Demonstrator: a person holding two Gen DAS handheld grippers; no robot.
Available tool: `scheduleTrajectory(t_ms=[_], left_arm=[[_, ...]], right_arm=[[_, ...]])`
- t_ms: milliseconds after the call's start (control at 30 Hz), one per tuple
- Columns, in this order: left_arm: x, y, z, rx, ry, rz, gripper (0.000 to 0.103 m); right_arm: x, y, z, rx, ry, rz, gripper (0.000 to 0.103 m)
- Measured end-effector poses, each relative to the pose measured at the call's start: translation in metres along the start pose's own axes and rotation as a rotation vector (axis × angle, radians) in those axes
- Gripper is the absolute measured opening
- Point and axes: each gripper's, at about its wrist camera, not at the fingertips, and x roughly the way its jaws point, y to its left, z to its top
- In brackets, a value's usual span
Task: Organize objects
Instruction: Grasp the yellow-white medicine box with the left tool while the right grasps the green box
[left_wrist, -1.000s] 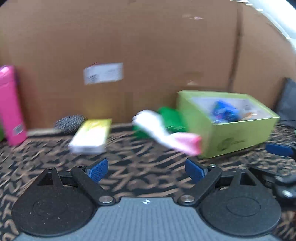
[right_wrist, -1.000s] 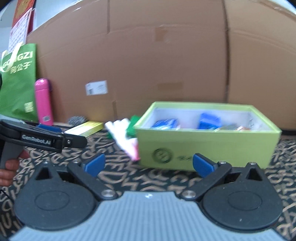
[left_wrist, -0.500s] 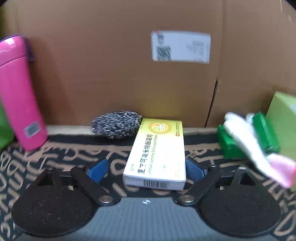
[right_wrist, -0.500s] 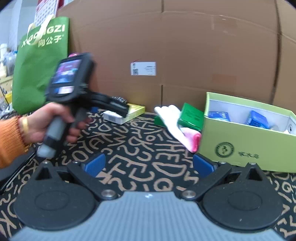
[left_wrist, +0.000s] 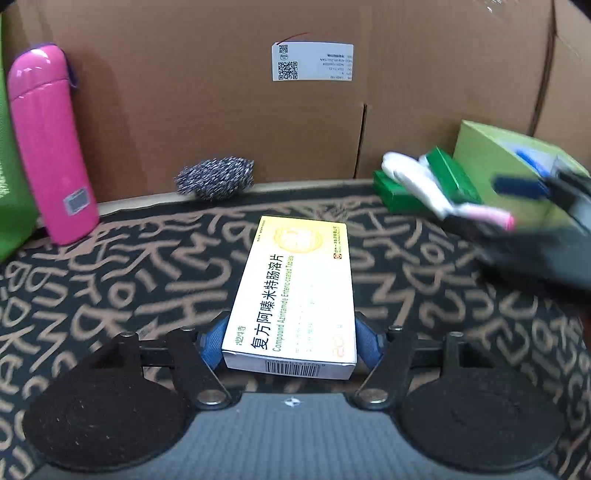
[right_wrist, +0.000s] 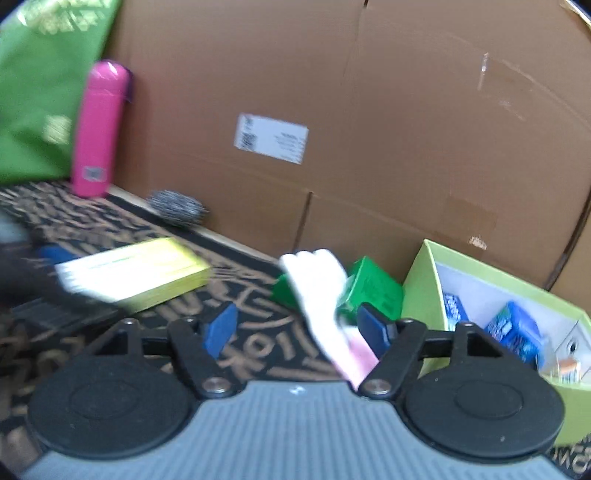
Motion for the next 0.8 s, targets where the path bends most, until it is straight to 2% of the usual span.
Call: scheduleTrajectory(t_ms=[233, 367, 400, 433, 500, 533, 600, 667, 800], left_arm=[[0.002, 0.009, -0.004, 0.022, -0.019, -0.037, 0.074], [0.003, 0.010, -0.003, 0.013, -0.027, -0.054, 0.076], [0.002, 0.011, -0.003, 0.007, -0.029, -0.058, 0.076], [0.002, 0.012, -0.004, 0.001, -0.031, -0.064, 0.076], [0.002, 0.015, -0.004, -0.011, -0.034, -0.074, 0.076], [0.002, 0.015, -0.003, -0.014, -0.034, -0.075, 0.076], [0.002, 0.013, -0.003, -0.007, -0.032, -0.068, 0.077], [0.002, 0.010, -0.003, 0.006, -0.028, -0.056, 0.077], [0.001, 0.009, -0.005, 0.013, -0.024, -0.037, 0.078]], right_arm=[[0.066, 0.013, 0.001, -0.123, 0.093, -0.172, 0.072], [0.082, 0.016, 0.000, -0.206, 0.096, -0.262, 0.072], [0.083, 0.016, 0.000, -0.220, 0.100, -0.270, 0.070], [0.083, 0.013, -0.002, -0.223, 0.115, -0.266, 0.055], [0.076, 0.005, -0.006, -0.214, 0.108, -0.267, 0.038], [0.068, 0.001, -0.007, -0.195, 0.099, -0.242, 0.034], [0.049, -0.005, -0.008, -0.161, 0.083, -0.188, 0.028], [0.023, -0.005, -0.012, -0.152, 0.062, -0.105, 0.027], [-0.030, 0.014, -0.035, -0.261, 0.037, 0.009, 0.026]])
